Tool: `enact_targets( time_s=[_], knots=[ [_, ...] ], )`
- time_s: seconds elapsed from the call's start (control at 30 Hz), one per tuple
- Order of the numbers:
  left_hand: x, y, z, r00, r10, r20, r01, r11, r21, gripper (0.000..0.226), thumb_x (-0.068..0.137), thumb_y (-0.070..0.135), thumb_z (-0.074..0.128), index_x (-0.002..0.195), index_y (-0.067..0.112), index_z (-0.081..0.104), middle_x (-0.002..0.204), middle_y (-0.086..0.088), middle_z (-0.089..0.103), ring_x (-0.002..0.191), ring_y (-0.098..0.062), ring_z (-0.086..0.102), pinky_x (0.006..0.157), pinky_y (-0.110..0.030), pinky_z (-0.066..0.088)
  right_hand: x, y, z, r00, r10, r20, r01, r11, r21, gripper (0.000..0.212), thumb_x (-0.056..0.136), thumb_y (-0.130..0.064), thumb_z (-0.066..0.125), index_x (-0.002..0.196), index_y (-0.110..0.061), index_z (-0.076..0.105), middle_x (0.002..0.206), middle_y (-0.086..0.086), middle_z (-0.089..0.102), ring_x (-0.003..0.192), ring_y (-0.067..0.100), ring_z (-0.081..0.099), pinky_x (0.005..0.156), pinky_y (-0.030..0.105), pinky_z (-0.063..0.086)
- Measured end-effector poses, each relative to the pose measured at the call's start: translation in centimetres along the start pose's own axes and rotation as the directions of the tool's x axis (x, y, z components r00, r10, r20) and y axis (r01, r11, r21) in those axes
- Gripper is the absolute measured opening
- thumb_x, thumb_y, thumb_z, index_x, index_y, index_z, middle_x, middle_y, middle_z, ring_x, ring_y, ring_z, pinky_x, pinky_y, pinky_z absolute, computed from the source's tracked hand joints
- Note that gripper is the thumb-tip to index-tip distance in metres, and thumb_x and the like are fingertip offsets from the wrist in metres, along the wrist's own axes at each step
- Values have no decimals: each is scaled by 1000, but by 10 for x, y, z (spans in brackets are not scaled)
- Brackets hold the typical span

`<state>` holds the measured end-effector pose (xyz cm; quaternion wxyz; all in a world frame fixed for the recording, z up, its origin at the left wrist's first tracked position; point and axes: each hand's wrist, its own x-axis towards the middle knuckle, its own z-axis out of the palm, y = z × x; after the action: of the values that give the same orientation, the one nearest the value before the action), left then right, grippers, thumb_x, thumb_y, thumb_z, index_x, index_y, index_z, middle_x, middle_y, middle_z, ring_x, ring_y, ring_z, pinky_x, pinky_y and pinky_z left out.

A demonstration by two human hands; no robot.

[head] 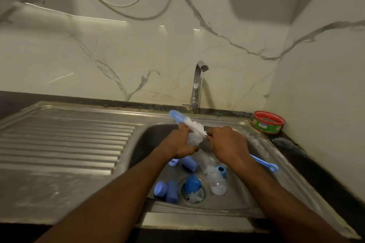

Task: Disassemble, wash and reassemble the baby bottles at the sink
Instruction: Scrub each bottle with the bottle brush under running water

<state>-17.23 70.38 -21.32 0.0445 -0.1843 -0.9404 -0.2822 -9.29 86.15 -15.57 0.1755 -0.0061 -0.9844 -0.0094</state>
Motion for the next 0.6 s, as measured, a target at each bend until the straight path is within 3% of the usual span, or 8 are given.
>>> enact_targets(
  time_s=[0.1, 0.2, 0.3, 0.37, 0.47, 0.6],
  knots=[
    [-1, -5, -7, 999, -50, -16, 50, 997, 64, 57, 88, 45, 71, 129, 12, 50, 119, -6, 64, 107, -22, 64, 90, -34, 52, -5, 11, 2, 998, 24, 57, -27, 998, 49, 19, 94, -35, 59, 107, -31, 72, 90, -2, 69, 80, 20, 66, 74, 39, 60],
    [0, -10, -8, 997, -68, -40, 73, 991, 116, 49, 91, 47, 70, 125, 13, 59, 119, -7, 66, 103, -19, 63, 93, -34, 52, -6, 18, 9, 995, 55, 85, -62, 995, 83, 21, 94, -33, 59, 108, -24, 73, 93, 0, 70, 78, 16, 65, 74, 35, 59],
    [-2, -7, -6, 998, -20, -61, 21, 1000, 16, 67, 86, 47, 76, 138, 14, 49, 128, -6, 63, 110, -21, 62, 92, -31, 49, -1, 15, 15, 994, 52, 92, -60, 994, 86, 30, 98, -39, 56, 116, -18, 68, 105, 2, 70, 83, 14, 60, 72, 27, 51],
    [-3, 0, -4, 998, 26, -62, -27, 999, -17, 77, 80, 47, 80, 137, 13, 41, 122, -8, 64, 102, -21, 63, 85, -30, 51, 2, 10, 15, 996, 41, 83, -46, 997, 66, 32, 99, -42, 52, 114, -19, 67, 105, 3, 69, 84, 17, 59, 74, 31, 51],
    [-3, 3, -2, 998, -29, -47, 27, 999, -43, 87, 77, 49, 81, 139, 9, 35, 115, -14, 67, 90, -24, 69, 81, -37, 60, 4, 11, 12, 995, 88, 37, -90, 995, 46, 39, 99, -49, 44, 107, -22, 70, 97, 3, 70, 82, 20, 63, 75, 35, 55],
    [-4, -12, -14, 985, -121, -125, 125, 992, 25, 85, 79, 56, 78, 139, 9, 40, 130, -11, 59, 111, -25, 61, 94, -38, 54, -5, 30, 3, 993, 118, 27, -119, 992, 32, 36, 101, -55, 45, 120, -32, 65, 107, -1, 71, 93, 19, 65, 81, 39, 55]
  ],
)
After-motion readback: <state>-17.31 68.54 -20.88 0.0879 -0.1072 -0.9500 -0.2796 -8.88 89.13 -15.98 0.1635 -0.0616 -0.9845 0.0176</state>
